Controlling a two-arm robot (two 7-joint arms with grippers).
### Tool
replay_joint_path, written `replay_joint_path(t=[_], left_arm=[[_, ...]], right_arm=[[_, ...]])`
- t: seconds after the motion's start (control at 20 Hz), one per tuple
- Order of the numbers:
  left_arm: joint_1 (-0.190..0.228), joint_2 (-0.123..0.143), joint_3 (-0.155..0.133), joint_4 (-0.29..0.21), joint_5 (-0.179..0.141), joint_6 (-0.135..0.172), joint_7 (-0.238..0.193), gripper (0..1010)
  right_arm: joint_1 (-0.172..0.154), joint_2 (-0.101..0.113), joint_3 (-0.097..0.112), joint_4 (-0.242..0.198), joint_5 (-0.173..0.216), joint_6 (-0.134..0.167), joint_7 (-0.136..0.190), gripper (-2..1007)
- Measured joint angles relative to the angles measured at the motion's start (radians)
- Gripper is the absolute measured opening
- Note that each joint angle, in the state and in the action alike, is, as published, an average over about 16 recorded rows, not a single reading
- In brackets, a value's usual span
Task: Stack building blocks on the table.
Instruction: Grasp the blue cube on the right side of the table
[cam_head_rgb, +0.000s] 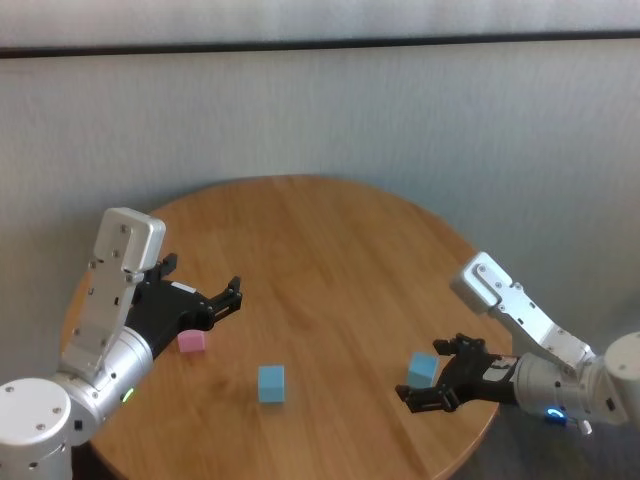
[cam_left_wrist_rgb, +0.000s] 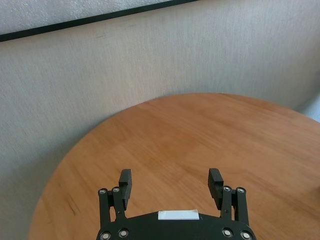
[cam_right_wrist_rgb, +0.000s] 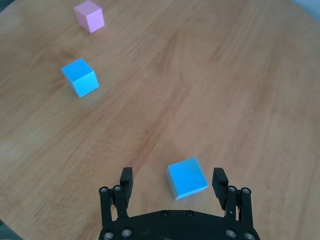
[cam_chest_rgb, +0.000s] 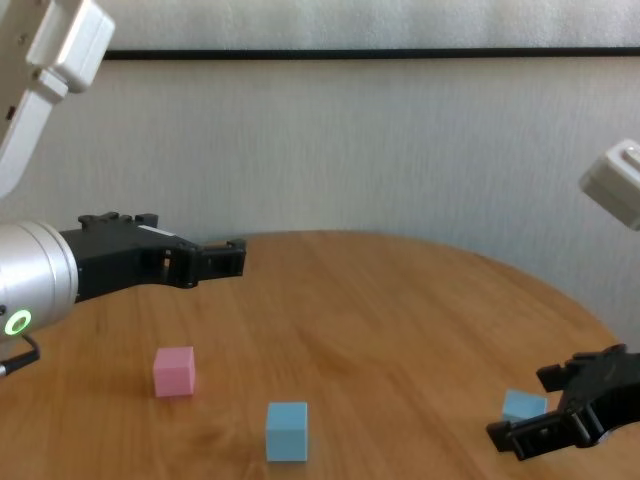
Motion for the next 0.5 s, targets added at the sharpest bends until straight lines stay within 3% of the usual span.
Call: replay_joint_path(t=[0.5], left_arm=[[0.000, 0.000, 0.000, 0.000, 0.000, 0.000, 0.000, 999]], right_arm=[[0.044, 0.007, -0.041, 0.026, 0.006, 0.044, 0.009, 1001]])
